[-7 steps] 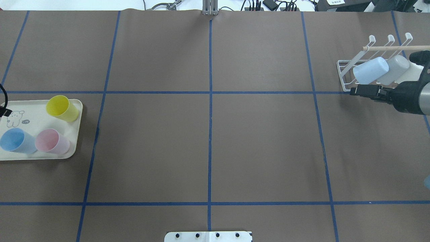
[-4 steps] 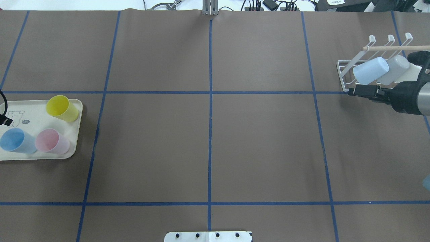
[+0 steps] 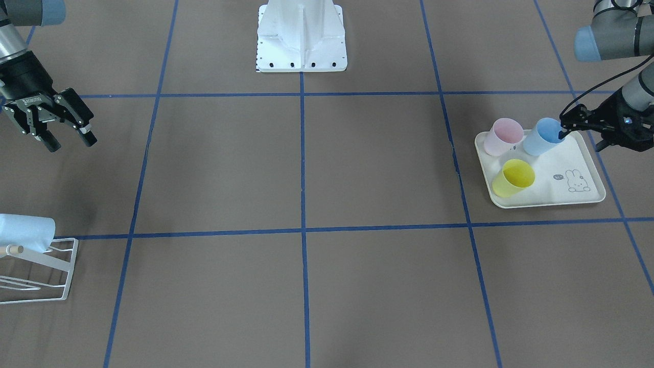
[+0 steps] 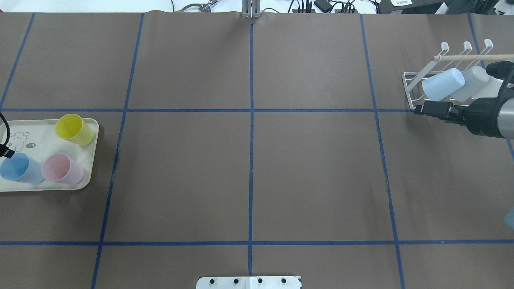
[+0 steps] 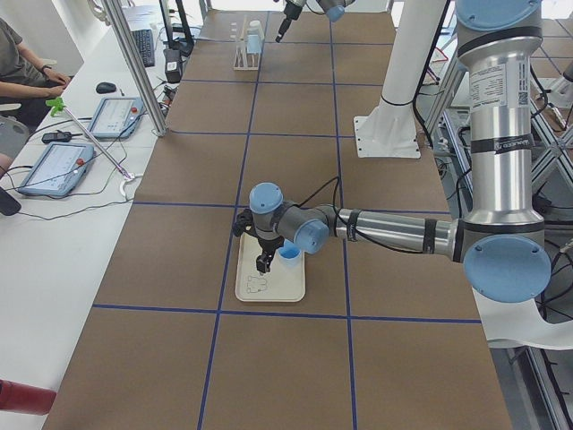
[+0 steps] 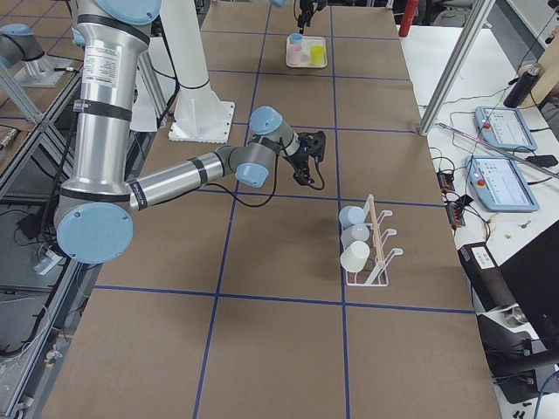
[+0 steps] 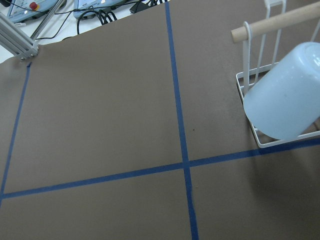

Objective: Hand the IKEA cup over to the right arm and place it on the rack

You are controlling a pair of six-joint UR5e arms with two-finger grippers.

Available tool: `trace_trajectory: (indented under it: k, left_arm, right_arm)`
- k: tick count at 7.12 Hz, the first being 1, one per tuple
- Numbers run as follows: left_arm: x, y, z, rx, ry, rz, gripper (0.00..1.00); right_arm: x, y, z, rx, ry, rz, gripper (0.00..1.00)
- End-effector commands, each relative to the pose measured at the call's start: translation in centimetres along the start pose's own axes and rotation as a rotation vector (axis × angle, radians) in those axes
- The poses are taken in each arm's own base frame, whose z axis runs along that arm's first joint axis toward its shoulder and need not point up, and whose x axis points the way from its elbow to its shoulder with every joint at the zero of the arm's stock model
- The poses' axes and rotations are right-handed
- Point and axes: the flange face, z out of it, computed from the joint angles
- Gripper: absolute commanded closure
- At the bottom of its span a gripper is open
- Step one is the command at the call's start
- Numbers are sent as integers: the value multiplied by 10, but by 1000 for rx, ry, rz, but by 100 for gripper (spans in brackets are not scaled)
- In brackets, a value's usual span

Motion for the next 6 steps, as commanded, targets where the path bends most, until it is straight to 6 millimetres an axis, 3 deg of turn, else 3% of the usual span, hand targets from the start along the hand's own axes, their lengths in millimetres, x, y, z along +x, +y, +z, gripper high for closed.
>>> trace_trajectory:
  k: [1,4,5,6]
  left_arm:
    - [2,8,10,-32,6,-3,2]
    - [12,9,21,-56,14,11,2]
    - [19,9,27,-66,20,27,13]
    - [20,9,29,-70,21,14,66]
  right_arm:
    - [-2,1,0,0,-4,10,0]
    - [-2,1,0,-1,-4,9,0]
    - [-2,1,0,0,-4,10,0]
    - [-2,1,0,0,-4,10,0]
